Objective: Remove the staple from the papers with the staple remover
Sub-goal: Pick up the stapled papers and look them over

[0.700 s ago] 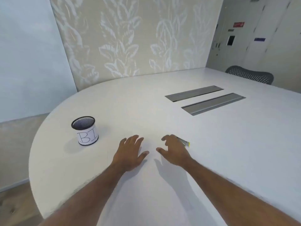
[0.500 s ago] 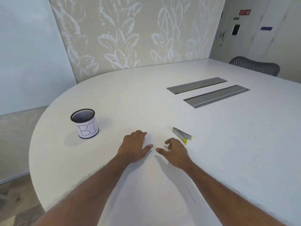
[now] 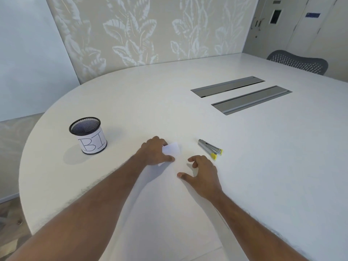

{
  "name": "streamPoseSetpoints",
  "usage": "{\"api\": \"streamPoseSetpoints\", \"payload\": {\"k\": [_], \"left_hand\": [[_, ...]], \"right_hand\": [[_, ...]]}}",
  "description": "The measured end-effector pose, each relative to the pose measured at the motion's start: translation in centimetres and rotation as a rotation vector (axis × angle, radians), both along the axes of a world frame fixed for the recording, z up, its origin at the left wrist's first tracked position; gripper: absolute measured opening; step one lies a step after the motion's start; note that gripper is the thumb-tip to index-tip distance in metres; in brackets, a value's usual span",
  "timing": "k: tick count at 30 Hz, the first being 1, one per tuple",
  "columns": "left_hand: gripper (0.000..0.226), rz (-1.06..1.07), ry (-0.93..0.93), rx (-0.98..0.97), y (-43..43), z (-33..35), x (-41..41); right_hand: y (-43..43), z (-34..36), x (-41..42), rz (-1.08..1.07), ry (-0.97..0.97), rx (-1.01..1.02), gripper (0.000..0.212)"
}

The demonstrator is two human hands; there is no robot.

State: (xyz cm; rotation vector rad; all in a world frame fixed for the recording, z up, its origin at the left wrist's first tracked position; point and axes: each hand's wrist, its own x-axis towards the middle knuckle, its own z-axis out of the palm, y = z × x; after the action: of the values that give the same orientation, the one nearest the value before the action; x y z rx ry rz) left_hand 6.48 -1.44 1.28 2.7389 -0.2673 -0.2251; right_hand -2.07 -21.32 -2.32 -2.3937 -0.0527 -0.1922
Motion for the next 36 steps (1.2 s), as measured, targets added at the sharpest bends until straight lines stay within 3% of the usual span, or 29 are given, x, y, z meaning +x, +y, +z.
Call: {"api": "streamPoseSetpoints", "payload": {"k": [4, 9, 13, 15, 20, 28, 32, 36], "left_hand": [[0.021, -0.053, 0.045, -0.213, 0.6, 0.5, 0.9], [0.01, -0.072, 0.03, -0.415, 1.4, 1.8, 0.4], [0.003, -0.082, -0.056, -0.528, 1.3, 4.1, -0.4], [0.004, -0.09, -0.113, -0.549, 1.0, 5.7, -1.0], [0.012, -0.141, -0.194, -0.584, -0.1, 10.5, -2.9], [0.031, -0.227, -0.496, -0.617, 0.1, 19.2, -7.4], [0.022, -0.249, -0.531, -0.583, 1.4, 21.9, -9.3], [0.014, -0.295, -0.58, -0.564, 1.3, 23.0, -9.5]], "right_hand": [[-0.2, -0.2, 0.1, -0.015, -0.023, 0.051, 0.055], [-0.5, -0.3, 0.3, -0.042, 0.035, 0.186, 0.051], [-1.3, 0.7, 0.1, 0.045, 0.178, 0.458, 0.014], [-1.8, 1.6, -0.5, 0.102, 0.214, 0.586, 0.008], [-2.3, 4.7, -2.4, 0.19, 0.185, 0.717, 0.022], [-3.5, 12.6, -6.0, 0.27, -0.046, 0.841, 0.019], [-4.3, 14.9, -7.1, 0.262, -0.094, 0.838, 0.033], [-4.1, 16.2, -7.6, 0.321, -0.073, 0.861, 0.032]]}}
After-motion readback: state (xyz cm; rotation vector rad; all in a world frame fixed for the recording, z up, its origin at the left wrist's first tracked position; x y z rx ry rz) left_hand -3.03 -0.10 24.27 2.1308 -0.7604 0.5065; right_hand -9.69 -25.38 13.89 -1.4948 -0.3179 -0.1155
